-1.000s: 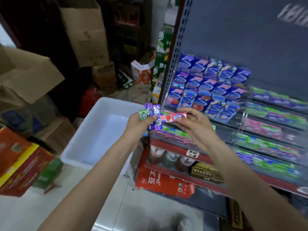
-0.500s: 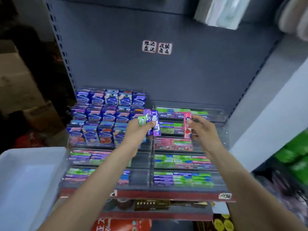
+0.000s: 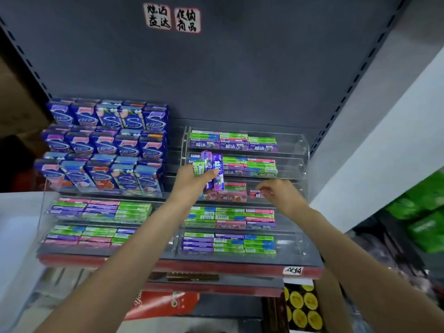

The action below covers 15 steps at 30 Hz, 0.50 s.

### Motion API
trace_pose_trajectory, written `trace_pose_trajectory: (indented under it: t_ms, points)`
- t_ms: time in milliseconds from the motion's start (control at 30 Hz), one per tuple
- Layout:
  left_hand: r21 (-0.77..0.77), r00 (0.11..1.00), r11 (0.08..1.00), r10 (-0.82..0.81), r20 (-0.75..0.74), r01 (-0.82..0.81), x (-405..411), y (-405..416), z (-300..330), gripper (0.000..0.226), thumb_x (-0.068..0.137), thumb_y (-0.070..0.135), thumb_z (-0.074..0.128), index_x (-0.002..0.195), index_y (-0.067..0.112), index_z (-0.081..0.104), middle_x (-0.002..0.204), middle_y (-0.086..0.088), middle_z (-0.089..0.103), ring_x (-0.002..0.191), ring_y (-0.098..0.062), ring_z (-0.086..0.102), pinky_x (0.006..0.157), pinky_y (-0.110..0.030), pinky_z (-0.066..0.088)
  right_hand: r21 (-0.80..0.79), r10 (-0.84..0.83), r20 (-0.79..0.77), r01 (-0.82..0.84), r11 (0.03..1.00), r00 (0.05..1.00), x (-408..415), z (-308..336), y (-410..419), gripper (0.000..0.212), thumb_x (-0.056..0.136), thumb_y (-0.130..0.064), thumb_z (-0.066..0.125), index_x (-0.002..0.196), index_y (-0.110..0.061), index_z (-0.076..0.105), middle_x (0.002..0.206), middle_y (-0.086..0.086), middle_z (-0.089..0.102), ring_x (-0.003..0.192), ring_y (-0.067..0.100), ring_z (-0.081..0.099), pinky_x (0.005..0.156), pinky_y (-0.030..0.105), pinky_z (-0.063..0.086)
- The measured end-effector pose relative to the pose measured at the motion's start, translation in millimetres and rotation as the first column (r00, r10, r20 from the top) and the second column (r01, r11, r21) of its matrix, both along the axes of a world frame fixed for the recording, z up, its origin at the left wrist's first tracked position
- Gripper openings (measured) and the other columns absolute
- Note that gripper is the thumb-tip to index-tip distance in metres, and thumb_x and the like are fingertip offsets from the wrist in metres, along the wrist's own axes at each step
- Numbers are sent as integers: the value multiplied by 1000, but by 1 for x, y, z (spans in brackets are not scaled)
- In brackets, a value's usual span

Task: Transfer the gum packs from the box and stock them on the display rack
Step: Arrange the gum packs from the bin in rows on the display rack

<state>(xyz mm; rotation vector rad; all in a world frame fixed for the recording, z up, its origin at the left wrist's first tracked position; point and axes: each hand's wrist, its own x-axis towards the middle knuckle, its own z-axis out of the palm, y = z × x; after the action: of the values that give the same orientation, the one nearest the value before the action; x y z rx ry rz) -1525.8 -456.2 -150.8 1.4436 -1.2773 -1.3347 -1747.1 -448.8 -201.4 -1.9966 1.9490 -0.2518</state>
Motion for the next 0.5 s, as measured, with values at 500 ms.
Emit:
trace_pose_trajectory:
  t_ms: [500]
  points:
    - [44, 998, 997, -63, 27, 62, -14, 8, -6, 28, 91, 18, 62, 66, 20, 49, 63, 15, 54, 66, 2, 50, 76, -24, 33, 93, 81, 106, -91, 991, 991, -4, 3, 1, 31, 95, -10, 48, 124, -12, 59, 121, 5, 63, 111, 17, 59, 91, 20, 41]
